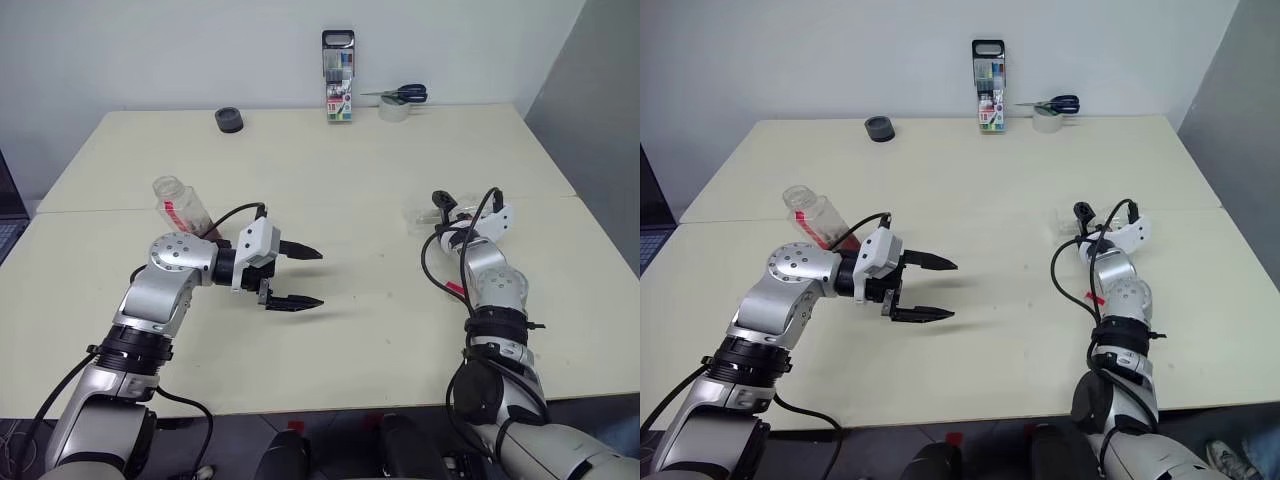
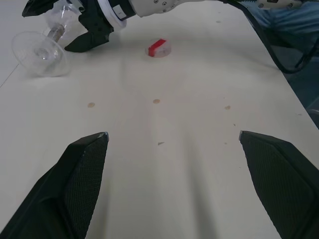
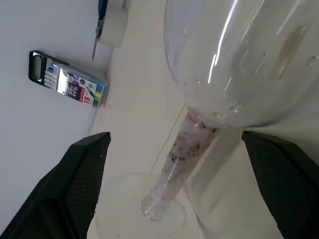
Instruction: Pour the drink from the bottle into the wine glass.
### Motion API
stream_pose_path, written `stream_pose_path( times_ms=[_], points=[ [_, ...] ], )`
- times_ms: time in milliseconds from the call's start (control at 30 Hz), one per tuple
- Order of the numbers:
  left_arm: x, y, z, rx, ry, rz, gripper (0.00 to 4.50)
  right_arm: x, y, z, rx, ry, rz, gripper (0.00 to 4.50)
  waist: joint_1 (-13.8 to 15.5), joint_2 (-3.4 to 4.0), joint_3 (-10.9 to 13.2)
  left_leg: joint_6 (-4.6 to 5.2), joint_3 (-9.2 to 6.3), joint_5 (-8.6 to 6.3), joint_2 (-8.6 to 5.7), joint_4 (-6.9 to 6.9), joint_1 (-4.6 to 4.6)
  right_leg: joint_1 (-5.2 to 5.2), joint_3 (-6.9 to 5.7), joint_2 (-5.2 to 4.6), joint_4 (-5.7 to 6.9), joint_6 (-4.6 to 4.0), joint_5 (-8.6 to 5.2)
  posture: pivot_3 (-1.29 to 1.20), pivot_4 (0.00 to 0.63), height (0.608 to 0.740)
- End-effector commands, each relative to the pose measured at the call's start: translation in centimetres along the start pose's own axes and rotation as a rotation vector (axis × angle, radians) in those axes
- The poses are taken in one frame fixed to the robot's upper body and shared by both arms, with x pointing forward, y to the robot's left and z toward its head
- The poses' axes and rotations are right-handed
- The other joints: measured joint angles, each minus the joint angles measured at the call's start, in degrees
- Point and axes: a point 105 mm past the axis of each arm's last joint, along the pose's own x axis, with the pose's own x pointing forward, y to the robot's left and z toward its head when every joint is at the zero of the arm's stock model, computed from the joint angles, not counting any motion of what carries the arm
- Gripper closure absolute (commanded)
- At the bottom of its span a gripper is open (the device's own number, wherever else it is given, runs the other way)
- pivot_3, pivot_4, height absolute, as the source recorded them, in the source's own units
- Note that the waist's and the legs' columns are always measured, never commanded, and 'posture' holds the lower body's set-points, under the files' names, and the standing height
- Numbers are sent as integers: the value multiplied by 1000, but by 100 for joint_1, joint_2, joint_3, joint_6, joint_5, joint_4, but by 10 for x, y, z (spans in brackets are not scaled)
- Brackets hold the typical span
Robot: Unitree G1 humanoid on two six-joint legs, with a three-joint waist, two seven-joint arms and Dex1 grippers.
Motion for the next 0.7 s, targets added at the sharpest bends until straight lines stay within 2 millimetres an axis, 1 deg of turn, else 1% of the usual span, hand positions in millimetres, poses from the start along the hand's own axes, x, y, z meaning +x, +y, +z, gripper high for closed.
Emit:
stream_pose_path(
  times_ms=[33,100,200,367,433,467,533,600,633,667,700],
  points=[
    [0,4,12,48,-20,12,1,5,6,9,38,-39,29,174,0,0,0,0,0,0,0,0,0,0,0,0,0,0,0,0,150,740],
    [1,4,12,49,-21,11,0,6,3,8,48,-39,22,572,1,0,0,0,-1,0,0,0,0,0,0,0,1,0,0,0,150,740],
    [1,3,11,50,-16,7,0,8,-3,4,68,-32,12,1662,-2,0,0,0,1,0,0,0,0,0,1,0,0,0,0,0,150,740],
    [1,2,10,52,-5,6,0,10,-7,2,82,-22,8,3470,-2,0,-1,0,0,0,1,2,1,0,1,0,2,0,0,0,150,740],
    [0,2,9,52,-2,8,0,10,-6,2,77,-16,17,4084,-1,2,-2,1,1,1,1,4,2,2,2,0,2,0,0,0,150,740],
    [0,2,9,51,0,11,0,9,-3,3,47,-18,28,4228,5,2,-3,2,0,1,0,4,2,2,1,0,3,0,0,0,150,740],
    [-1,1,8,49,2,15,0,8,3,3,-16,-21,50,4229,7,3,-2,2,-7,1,-1,3,1,4,-3,0,3,-1,0,0,150,740],
    [-3,1,6,40,7,26,0,4,14,0,-190,-22,110,4229,2,3,-3,2,-4,1,-1,2,1,3,0,0,2,-1,0,0,150,740],
    [-5,0,4,32,10,35,0,0,20,-5,-325,-17,147,4229,0,4,-3,2,-6,1,-1,0,1,3,-1,0,2,-1,0,0,150,740],
    [-7,-1,0,22,20,46,0,-5,22,-18,-513,6,190,4229,0,8,-6,2,-6,1,-1,0,1,2,-1,0,2,0,0,0,150,740],
    [-9,-3,-3,15,27,52,0,-9,22,-28,-635,28,221,4229,-4,10,-7,2,-9,1,-2,-2,0,2,-1,0,1,0,0,0,150,740]
  ],
)
